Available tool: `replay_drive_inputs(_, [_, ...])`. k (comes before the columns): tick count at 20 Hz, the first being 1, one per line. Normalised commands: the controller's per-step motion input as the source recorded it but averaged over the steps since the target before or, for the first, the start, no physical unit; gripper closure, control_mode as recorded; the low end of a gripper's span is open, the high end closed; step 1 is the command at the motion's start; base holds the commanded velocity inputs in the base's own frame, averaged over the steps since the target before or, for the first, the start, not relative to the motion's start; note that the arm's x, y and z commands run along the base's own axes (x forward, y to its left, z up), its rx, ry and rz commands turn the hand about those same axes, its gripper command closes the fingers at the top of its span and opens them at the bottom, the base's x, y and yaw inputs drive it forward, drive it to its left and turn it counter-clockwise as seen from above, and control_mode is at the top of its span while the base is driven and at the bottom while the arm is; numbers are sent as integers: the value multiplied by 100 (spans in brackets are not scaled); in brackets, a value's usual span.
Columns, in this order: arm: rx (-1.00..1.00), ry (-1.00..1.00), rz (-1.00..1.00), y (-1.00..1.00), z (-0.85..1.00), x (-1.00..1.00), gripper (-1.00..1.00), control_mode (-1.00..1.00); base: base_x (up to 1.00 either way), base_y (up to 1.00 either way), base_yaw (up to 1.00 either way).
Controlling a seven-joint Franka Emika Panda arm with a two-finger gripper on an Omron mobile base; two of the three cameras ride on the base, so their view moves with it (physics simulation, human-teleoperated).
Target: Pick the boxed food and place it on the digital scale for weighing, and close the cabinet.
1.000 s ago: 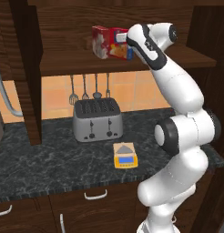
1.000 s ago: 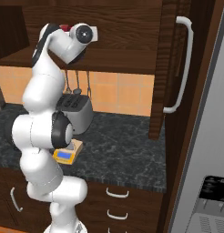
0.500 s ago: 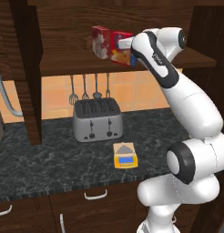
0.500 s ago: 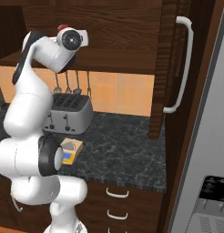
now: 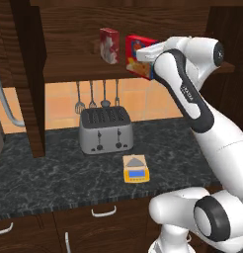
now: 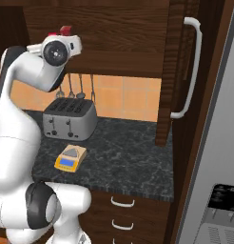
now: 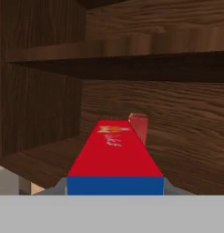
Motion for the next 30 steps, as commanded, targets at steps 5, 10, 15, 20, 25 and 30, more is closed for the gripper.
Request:
replay_drive_inputs(5, [0, 9, 2, -19, 4, -100, 100, -100, 0, 0, 0])
replay_drive_inputs(10, [-16, 30, 29, -9, -24, -100, 100, -100, 0, 0, 0])
replay_drive_inputs(15, [1, 17, 46, -19, -59, -85, 100, -100, 0, 0, 0])
replay_drive_inputs(20, [22, -9, 26, -21, -91, -37, 100, -100, 0, 0, 0])
replay_drive_inputs(25, [9, -9, 1, 12, -87, 14, 100, -100, 0, 0, 0])
replay_drive_inputs(30, [1, -6, 8, 2, -79, 44, 100, -100, 0, 0, 0])
